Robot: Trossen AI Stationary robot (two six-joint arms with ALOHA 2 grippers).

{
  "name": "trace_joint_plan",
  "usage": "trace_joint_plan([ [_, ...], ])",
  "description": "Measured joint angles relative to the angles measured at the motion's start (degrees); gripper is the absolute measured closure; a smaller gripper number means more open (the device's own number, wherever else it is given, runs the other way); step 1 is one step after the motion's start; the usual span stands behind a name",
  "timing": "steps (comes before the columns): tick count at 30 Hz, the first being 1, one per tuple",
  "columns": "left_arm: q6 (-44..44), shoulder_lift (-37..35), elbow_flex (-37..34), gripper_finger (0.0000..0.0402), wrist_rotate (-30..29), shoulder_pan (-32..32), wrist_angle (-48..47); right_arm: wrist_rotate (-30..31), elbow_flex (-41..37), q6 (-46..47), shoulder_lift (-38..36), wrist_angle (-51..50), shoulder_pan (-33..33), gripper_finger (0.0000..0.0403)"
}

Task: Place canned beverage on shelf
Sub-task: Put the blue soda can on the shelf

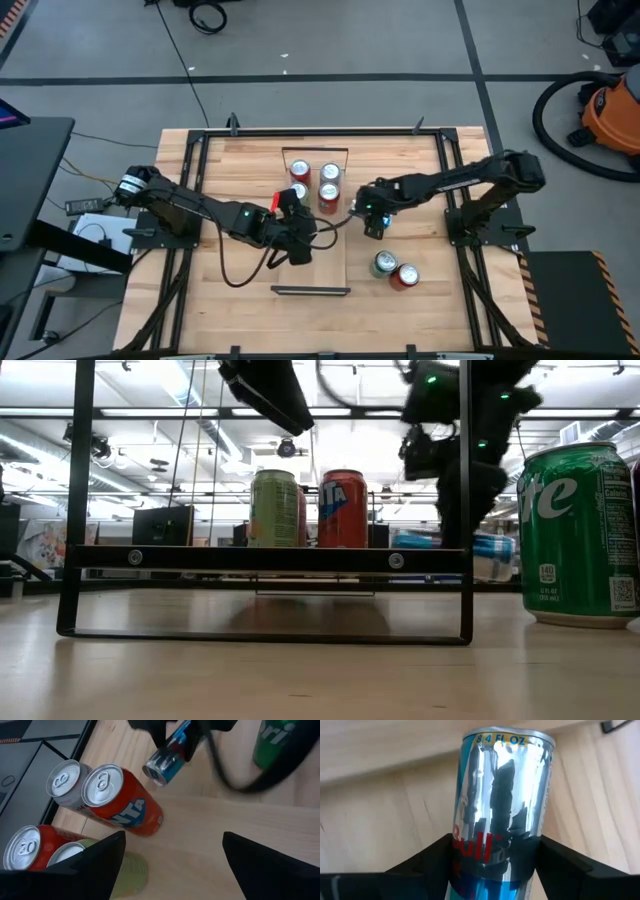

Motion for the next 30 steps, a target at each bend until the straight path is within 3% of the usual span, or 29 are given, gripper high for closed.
trace_joint_plan([
  [11, 3.77, 0.57, 0.0, 0.0057, 2.51, 2.62, 16.05, 6.35, -15.14, 0.27, -15.67, 20.53, 5.47, 0.0148],
  [16, 6.88, 3.86, 0.04, 0.0056, 9.39, 6.22, 27.42, 14.76, -19.97, -1.34, -19.6, 28.72, 9.35, 0.0148],
  [22, 9.73, 7.26, 0.0, 0.0056, 8.98, 10.28, 33.65, 26.24, -23.25, -4.24, -20.67, 35.6, 14.8, 0.0148],
  [30, 7.04, 7.58, 0.0, 0.0056, 8.09, 12.87, 42.05, 48.99, -23.31, -9.62, -20.19, 37.2, 23.45, 0.0147],
])
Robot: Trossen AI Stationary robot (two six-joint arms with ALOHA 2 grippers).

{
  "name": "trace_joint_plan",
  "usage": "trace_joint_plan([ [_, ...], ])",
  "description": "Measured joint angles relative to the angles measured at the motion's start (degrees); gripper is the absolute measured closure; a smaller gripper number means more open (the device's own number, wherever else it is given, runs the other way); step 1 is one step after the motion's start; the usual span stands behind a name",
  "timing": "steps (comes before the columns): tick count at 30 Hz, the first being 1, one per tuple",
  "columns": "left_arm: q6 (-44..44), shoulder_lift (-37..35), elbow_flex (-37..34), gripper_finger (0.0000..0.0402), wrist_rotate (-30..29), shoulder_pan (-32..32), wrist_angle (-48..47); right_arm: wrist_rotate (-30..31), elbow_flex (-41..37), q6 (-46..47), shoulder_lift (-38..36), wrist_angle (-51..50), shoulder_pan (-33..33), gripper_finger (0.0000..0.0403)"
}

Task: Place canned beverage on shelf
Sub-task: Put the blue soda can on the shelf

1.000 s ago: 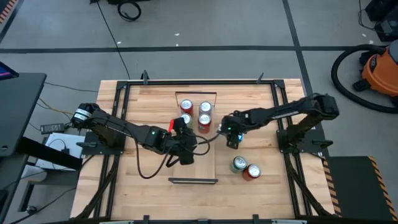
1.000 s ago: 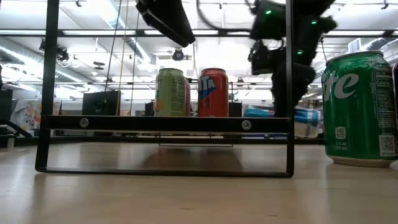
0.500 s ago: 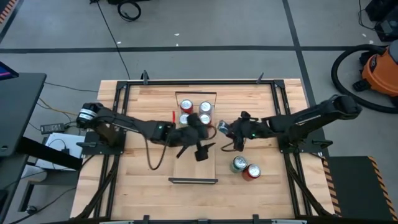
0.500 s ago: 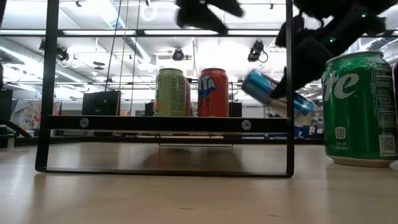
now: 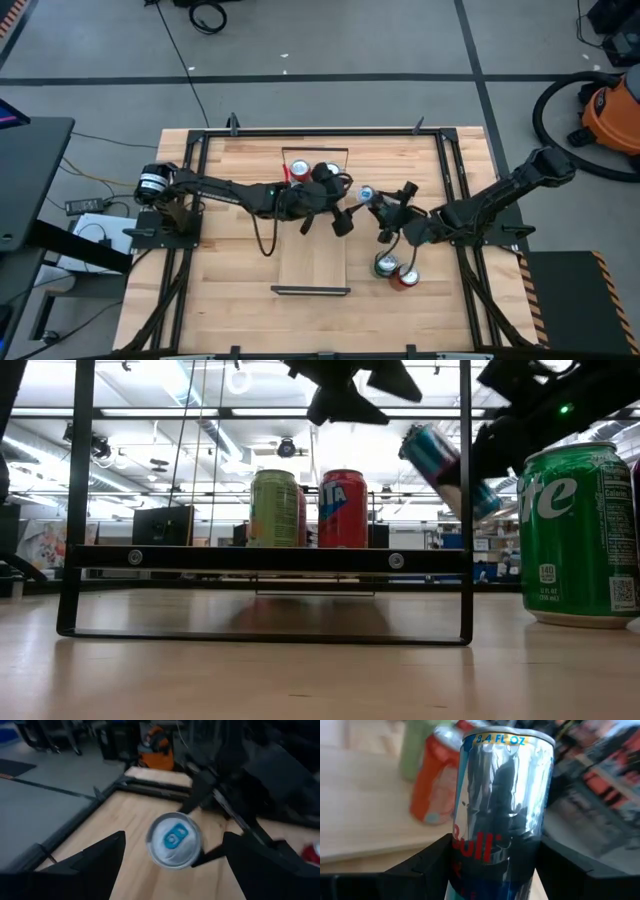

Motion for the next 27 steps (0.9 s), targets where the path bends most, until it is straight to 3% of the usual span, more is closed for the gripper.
trace_joint_plan([
  [4, 1.4, 0.02, 0.0, 0.0056, -2.16, 0.37, 5.02, 9.94, 0.0, -3.1, 0.04, 1.07, 2.94, 0.0147],
  [8, 2.09, 0.74, 0.06, 0.0056, -1.82, 0.57, 11.65, 14.18, 0.0, -7.21, 0.04, 5.1, 3.63, 0.0147],
  [17, 3.35, 3.08, 0.06, 0.0031, 1.15, 1.51, 15.55, 13.55, 0.0, -16.96, 0.04, 15.57, 3.76, 0.0147],
  [20, 3.33, 3.35, 0.0, 0.0007, 2.87, 1.78, 16.35, 13.29, 0.0, -17.55, 0.04, 15.97, 3.76, 0.0147],
  [27, 1.17, 5.23, -0.01, 0.001, 4.22, 3.04, 19.17, 13.03, 0.0, -17.71, 0.04, 15.94, 3.61, 0.0147],
])
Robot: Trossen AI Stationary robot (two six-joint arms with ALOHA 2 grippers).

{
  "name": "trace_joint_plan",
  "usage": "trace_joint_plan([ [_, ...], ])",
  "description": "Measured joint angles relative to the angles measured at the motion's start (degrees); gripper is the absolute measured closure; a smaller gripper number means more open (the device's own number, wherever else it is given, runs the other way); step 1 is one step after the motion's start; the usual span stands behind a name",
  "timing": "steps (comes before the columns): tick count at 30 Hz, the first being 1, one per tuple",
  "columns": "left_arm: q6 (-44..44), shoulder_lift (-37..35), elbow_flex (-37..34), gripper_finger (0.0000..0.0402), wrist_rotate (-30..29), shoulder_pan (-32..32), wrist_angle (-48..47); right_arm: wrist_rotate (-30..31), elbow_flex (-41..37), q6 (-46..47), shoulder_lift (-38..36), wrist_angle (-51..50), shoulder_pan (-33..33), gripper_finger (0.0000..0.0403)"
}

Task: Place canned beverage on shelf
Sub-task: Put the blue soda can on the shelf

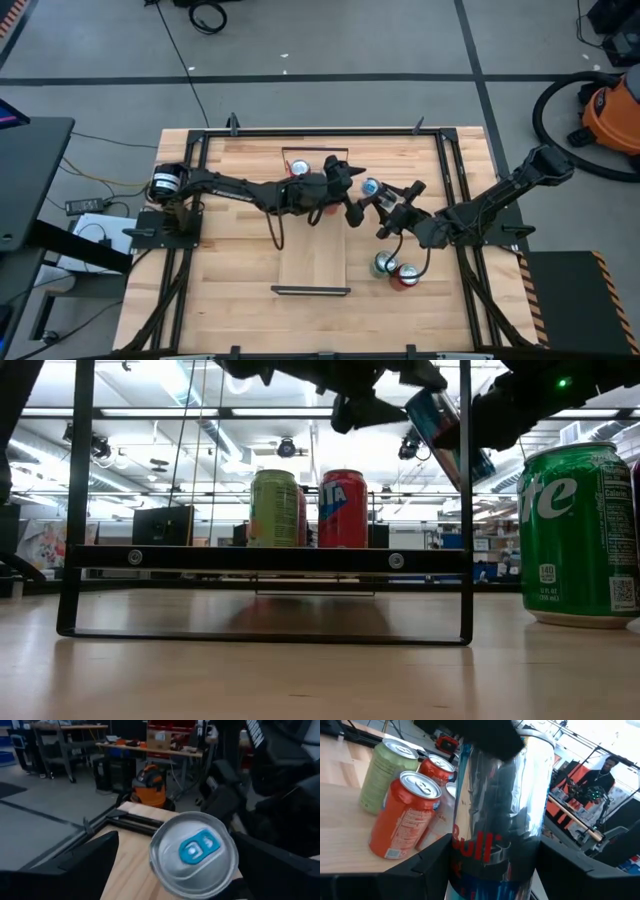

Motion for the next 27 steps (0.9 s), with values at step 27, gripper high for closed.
trace_joint_plan([
  [27, -1.33, 1.76, 0.01, 0.0158, 2.16, 0.83, 2.8, -1.16, 0.0, 0.37, 0.0, -0.06, -1.88, 0.0123],
])
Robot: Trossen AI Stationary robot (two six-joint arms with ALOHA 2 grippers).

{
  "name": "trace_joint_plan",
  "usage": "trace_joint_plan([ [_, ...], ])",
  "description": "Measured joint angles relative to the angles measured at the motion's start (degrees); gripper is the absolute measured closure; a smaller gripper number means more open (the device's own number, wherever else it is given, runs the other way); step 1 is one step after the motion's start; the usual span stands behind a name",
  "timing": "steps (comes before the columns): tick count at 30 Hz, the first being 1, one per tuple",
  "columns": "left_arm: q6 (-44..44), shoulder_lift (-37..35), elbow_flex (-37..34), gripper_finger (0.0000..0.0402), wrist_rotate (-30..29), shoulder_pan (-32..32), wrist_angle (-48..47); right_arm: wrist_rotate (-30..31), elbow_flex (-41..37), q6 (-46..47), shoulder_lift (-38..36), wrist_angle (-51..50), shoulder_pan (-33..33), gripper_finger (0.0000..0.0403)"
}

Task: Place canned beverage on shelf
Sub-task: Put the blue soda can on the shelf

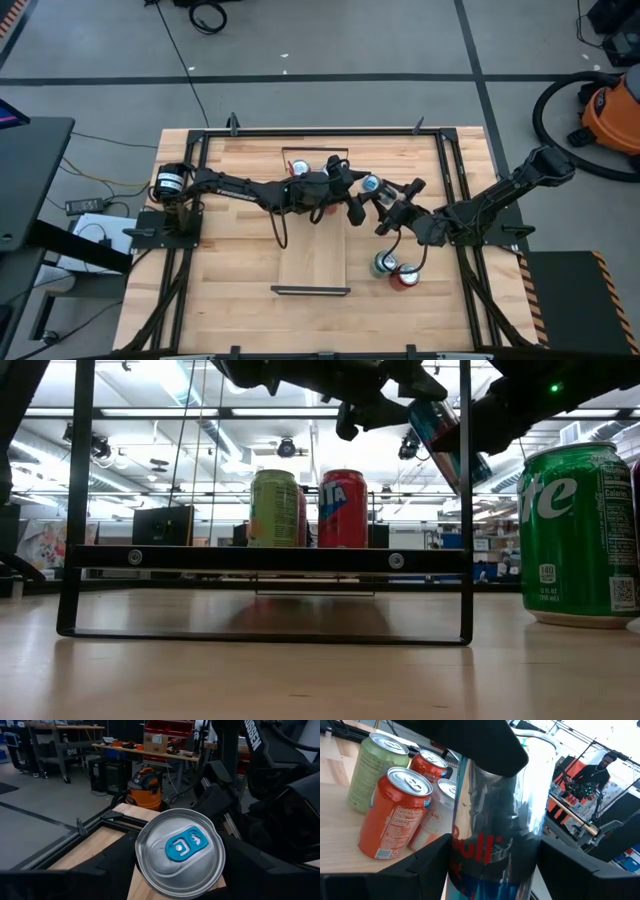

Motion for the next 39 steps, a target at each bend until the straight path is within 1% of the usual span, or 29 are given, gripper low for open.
trace_joint_plan([
  [3, 0.0, 0.0, 0.0, 0.0158, 0.45, 0.02, -0.49, -0.57, 0.04, -0.22, 0.0, 0.17, 0.03, 0.0101],
  [8, 1.29, 0.05, -0.07, 0.015, 0.64, -0.07, -1.26, -2.91, 0.98, -0.01, -1.14, -0.09, 2.81, 0.0063],
  [11, 2.79, 0.0, -0.04, 0.0148, 1.4, -0.01, -1.87, -3.44, 1.5, 0.21, -2.22, -0.93, 4.5, 0.0049],
  [13, 4.46, -0.07, -0.04, 0.0147, 2.33, 0.07, -3.05, -5.0, 1.51, 2.38, -3.17, -3.53, 5.3, 0.0043],
  [16, 4.99, -1.2, -0.11, 0.0146, 3.53, 0.22, -5.96, -10.12, 1.67, 8.8, -4.82, -8.78, 5.51, 0.004],
  [19, 4.99, -3.33, -0.13, 0.0145, 4.98, 0.63, -10.79, -16.42, 1.66, 15.36, -6.52, -15.05, 5.53, 0.004],
  [22, 5.0, -5.89, 0.12, 0.0145, 6.62, 1.17, -14.06, -22.43, 1.53, 19.63, -8.77, -19.57, 5.57, 0.0041],
  [24, 5.81, -7.07, 0.11, 0.0144, 7.93, 1.2, -17.16, -24.83, 1.55, 21.27, -10.09, -20.98, 5.57, 0.0042],
  [30, 7.17, -10.99, 0.02, 0.0144, 12.91, 0.72, -26.02, -25.56, 1.52, 23.66, -14.34, -25.12, 6.18, 0.0043],
  [36, 6.98, -13.44, -0.02, 0.0144, 14.06, -0.35, -36.04, -25.12, 1.53, 24.28, -18.24, -28.07, 6.67, 0.0043],
  [39, 7.01, -14.64, 0.04, 0.0144, 15.39, -1.25, -40.21, -27.68, 1.51, 24.02, -19.19, -28.44, 6.36, 0.0044],
])
